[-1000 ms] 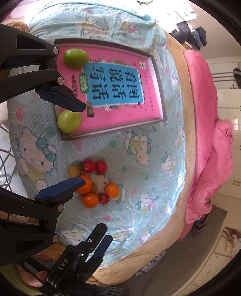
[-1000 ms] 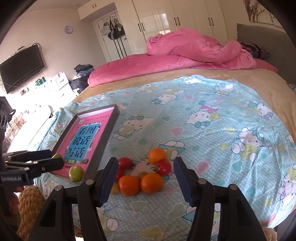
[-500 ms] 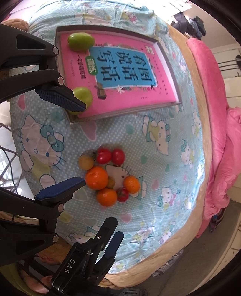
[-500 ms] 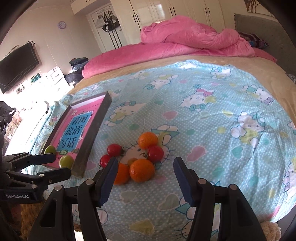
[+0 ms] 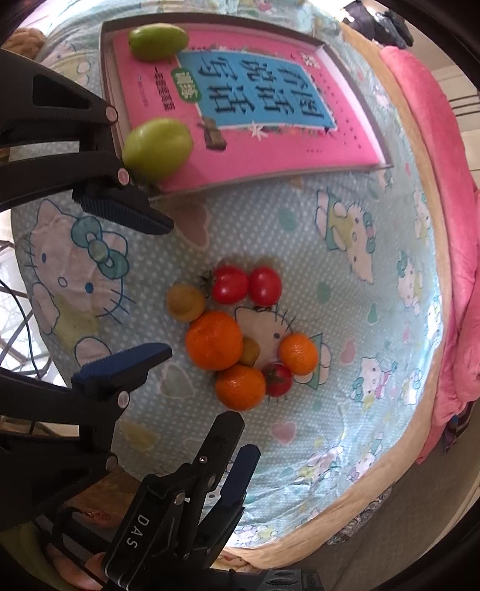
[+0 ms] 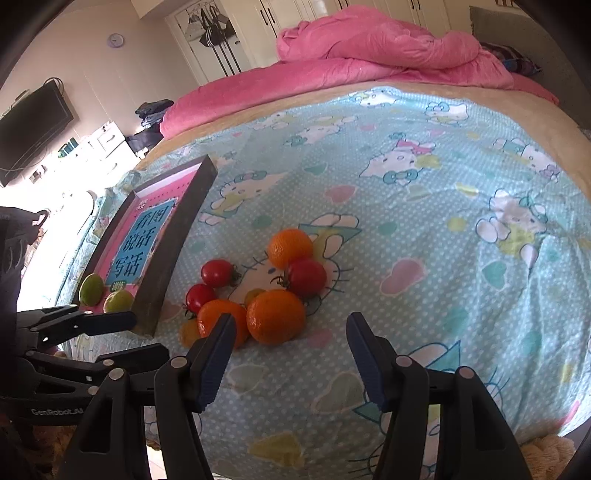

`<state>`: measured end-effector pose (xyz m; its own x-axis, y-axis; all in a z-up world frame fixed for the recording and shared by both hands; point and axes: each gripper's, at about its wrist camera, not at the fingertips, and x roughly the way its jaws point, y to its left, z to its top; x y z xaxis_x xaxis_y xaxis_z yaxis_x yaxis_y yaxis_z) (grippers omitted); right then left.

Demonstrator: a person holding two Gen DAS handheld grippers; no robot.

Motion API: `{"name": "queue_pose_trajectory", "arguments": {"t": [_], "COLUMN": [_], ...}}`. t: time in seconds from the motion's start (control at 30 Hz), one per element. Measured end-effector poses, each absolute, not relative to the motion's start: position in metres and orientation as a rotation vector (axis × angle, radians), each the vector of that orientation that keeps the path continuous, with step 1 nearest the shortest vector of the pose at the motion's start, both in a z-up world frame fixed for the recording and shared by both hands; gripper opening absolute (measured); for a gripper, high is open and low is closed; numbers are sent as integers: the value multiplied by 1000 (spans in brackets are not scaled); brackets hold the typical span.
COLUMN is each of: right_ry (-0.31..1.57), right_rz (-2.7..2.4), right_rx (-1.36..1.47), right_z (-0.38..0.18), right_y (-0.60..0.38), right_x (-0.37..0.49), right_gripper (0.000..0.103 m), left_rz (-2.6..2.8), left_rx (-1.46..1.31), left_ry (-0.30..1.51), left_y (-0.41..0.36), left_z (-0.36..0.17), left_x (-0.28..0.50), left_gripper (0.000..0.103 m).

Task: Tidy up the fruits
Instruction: 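Move both open tools back toward the fruit pile, then grasp the small brown fruit with the left tool while the right tool grasps an orange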

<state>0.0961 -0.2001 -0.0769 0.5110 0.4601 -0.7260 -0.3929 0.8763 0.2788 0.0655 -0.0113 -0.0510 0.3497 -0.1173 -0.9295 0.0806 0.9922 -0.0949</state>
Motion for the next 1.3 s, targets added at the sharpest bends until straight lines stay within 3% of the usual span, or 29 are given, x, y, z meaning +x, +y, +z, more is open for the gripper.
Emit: {"name": "queue_pose_trajectory", "arguments": {"t": [0.33,0.47,0.7,1.27,1.3], "right_ry": [919,918,934,952,951], "right_rz": [531,544,573,612,615], "right_rx": [78,65,64,139,137], "right_z": [-89,-92,-100,-109,-109], "right_y": [-196,-190,-183,-181,-181], "right_x": [103,105,111,127,127], "right_gripper": [61,61,50,48,44], "left_rz": [-172,-171,-166,-162,-162], "left_rx": [-31,-37,-52,-68,-67], "left_ry": [1223,1225,1233,1238,1237], "left_y": [-21,-21,-18,-19,-20], "left_z": [-65,-69,-74,-79,-79], "left_x": [72,75,78,85,86], "left_gripper": [44,43,41,41,40]}}
